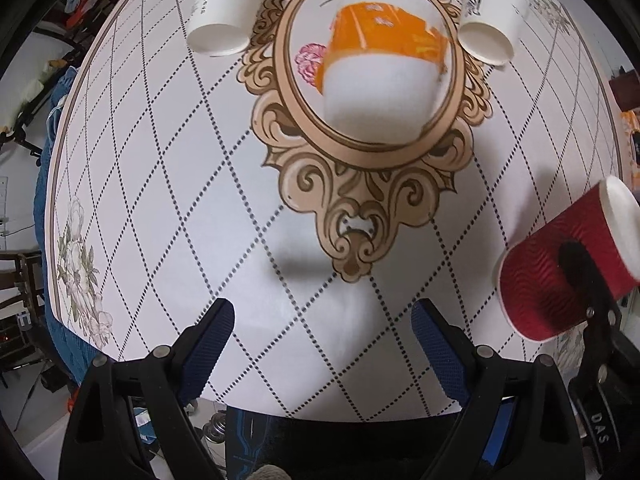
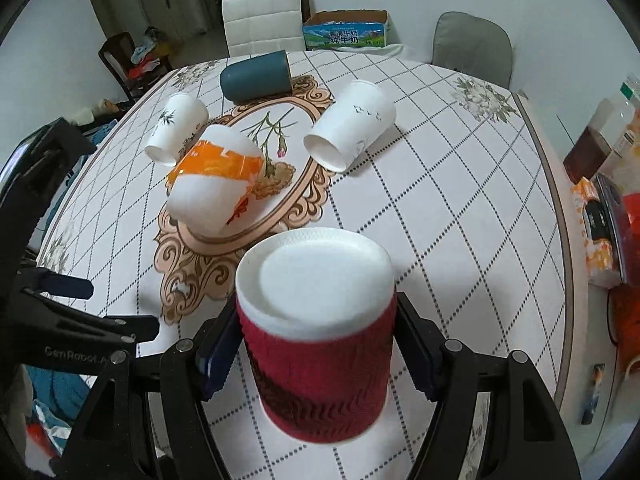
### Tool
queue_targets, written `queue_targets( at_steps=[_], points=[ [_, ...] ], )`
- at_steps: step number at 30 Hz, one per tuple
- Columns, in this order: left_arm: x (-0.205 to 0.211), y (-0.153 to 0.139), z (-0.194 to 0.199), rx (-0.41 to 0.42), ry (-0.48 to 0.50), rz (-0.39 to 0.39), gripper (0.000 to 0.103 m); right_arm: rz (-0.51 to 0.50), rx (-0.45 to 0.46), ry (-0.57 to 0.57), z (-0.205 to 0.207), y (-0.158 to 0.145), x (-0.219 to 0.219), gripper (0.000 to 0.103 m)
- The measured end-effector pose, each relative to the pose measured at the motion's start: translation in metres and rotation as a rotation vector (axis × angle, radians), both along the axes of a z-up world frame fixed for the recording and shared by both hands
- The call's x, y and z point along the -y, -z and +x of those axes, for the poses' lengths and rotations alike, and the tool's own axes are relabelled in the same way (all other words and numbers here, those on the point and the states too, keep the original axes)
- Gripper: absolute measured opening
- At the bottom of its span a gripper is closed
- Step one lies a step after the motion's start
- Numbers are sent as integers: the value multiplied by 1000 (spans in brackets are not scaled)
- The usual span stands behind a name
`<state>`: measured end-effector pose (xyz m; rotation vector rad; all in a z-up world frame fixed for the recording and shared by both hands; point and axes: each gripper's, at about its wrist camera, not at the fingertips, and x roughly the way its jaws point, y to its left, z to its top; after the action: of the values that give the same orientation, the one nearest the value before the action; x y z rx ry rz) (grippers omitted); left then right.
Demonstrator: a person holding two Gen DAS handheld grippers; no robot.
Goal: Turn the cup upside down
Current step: 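Set the red cup rim-down on the cloth and open the right tool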
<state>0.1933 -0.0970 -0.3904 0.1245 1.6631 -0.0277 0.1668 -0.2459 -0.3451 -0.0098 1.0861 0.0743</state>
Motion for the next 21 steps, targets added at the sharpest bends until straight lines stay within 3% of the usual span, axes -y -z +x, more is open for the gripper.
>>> queue_targets(
  at_steps=[10, 12, 14, 18, 21],
  points=[
    [1, -15, -29, 47, -27, -1, 90, -3, -102, 27, -22, 12, 4, 76],
    [-5, -22, -38, 72, -28, 7, 90, 1, -115, 41, -26, 10, 6, 84],
    [-8, -34, -47, 105, -23, 16, 90, -2, -128, 68, -31, 3, 11, 92],
    [-5, -62, -58, 159, 1, 6, 91, -15, -136, 120, -49, -20, 21, 96],
    [-1, -87, -68, 214, 30, -13, 99, -34, -102, 170, -69, -48, 28, 96]
  ],
)
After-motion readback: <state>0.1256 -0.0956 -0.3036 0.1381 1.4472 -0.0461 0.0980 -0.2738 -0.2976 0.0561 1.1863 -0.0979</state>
